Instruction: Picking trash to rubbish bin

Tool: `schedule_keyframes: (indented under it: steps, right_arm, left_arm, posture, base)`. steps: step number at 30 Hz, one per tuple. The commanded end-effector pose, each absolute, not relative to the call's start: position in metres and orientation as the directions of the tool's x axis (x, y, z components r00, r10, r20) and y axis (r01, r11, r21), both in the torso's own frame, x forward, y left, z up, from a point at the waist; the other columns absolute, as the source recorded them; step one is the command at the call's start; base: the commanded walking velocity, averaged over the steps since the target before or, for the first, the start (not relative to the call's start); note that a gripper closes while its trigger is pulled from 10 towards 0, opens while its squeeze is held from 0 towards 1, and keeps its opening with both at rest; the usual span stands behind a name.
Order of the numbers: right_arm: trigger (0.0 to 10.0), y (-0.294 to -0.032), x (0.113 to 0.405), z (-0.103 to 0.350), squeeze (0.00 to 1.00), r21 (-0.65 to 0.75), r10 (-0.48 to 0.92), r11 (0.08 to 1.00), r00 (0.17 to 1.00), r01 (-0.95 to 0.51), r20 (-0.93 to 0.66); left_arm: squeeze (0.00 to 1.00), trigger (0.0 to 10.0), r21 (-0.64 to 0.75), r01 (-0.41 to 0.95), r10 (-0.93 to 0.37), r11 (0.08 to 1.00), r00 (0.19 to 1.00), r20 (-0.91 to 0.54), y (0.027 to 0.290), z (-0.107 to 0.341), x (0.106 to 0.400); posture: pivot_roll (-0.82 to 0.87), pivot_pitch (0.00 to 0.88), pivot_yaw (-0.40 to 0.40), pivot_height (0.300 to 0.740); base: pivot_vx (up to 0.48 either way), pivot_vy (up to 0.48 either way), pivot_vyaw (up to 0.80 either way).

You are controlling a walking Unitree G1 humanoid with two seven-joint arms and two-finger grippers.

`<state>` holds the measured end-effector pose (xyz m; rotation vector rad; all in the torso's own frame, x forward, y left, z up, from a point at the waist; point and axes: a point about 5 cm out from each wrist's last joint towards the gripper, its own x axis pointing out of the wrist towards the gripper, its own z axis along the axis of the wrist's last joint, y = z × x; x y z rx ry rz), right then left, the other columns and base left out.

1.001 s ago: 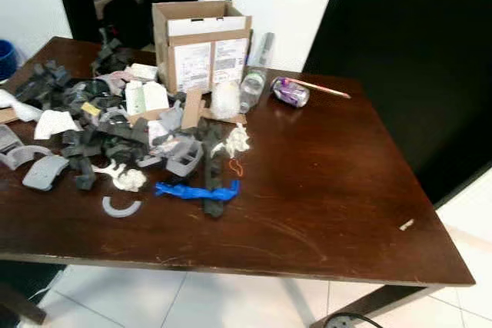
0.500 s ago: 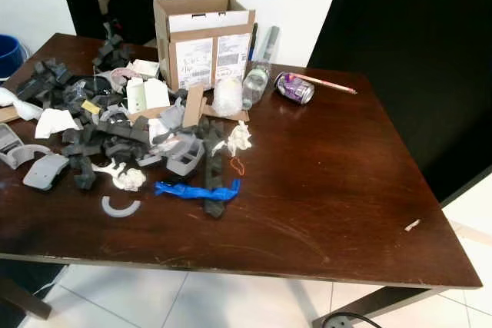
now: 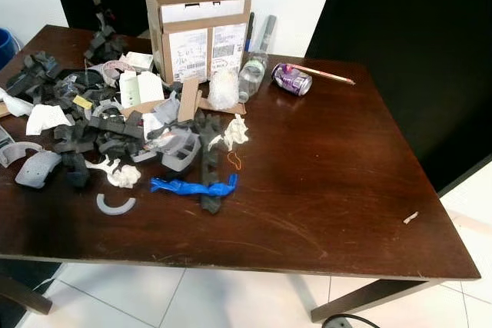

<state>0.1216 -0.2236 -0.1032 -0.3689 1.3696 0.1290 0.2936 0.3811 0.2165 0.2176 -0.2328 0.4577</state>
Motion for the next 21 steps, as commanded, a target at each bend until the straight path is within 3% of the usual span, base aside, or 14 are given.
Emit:
schedule_keyframes:
  steps: [1, 8, 9, 13, 15, 17, 21]
  right_arm:
    - [10.0, -0.231, 0.108, -0.105, 0.00, -0.195, -0.148, 0.930, 0.170, -0.310, -0.974]
    - [10.0, -0.232, 0.103, -0.106, 0.00, -0.194, -0.152, 0.932, 0.157, -0.307, -0.976]
    - [10.0, -0.232, 0.103, -0.107, 0.00, -0.194, -0.151, 0.931, 0.157, -0.309, -0.976]
    - [10.0, -0.232, 0.103, -0.107, 0.00, -0.194, -0.151, 0.930, 0.157, -0.311, -0.976]
    - [10.0, -0.231, 0.105, -0.106, 0.00, -0.195, -0.149, 0.927, 0.163, -0.321, -0.975]
    - [10.0, -0.231, 0.105, -0.106, 0.00, -0.195, -0.149, 0.927, 0.163, -0.321, -0.975]
    - [10.0, -0.230, 0.108, -0.106, 0.00, -0.196, -0.146, 0.923, 0.171, -0.331, -0.974]
  left_arm:
    - [0.00, 10.0, 0.145, -0.406, 0.371, 0.902, 0.902, 0.219, 0.372, 0.206, 0.300]
    - [0.00, 10.0, 0.143, -0.305, 0.282, 0.942, 0.946, 0.157, 0.361, 0.201, 0.305]
    - [0.00, 10.0, 0.147, -0.234, 0.214, 0.961, 0.967, 0.142, 0.355, 0.203, 0.305]
    - [0.00, 10.0, 0.162, -0.166, 0.145, 0.973, 0.981, 0.130, 0.348, 0.204, 0.306]
    - [0.00, 10.0, 0.218, -0.007, -0.019, 0.976, 0.993, 0.113, 0.334, 0.206, 0.300]
    - [0.00, 10.0, 0.218, -0.007, -0.019, 0.976, 0.993, 0.113, 0.334, 0.206, 0.300]
    - [0.00, 10.0, 0.225, 0.130, -0.158, 0.966, 0.981, 0.112, 0.319, 0.204, 0.292]
  posture:
    - [0.23, 0.152, -0.093, 0.740]
    - [0.23, 0.155, -0.091, 0.740]
    - [0.23, 0.153, -0.090, 0.740]
    - [0.24, 0.150, -0.091, 0.740]
    - [0.24, 0.148, -0.091, 0.740]
    - [0.24, 0.148, -0.091, 0.740]
    - [0.25, 0.144, -0.094, 0.740]
  base:
    - [0.000, 0.000, 0.00]
    - [0.000, 0.000, 0.00]
    - [0.000, 0.000, 0.00]
    - [0.000, 0.000, 0.00]
    - [0.000, 0.000, 0.00]
    - [0.000, 0.000, 0.00]
    - [0.000, 0.000, 0.00]
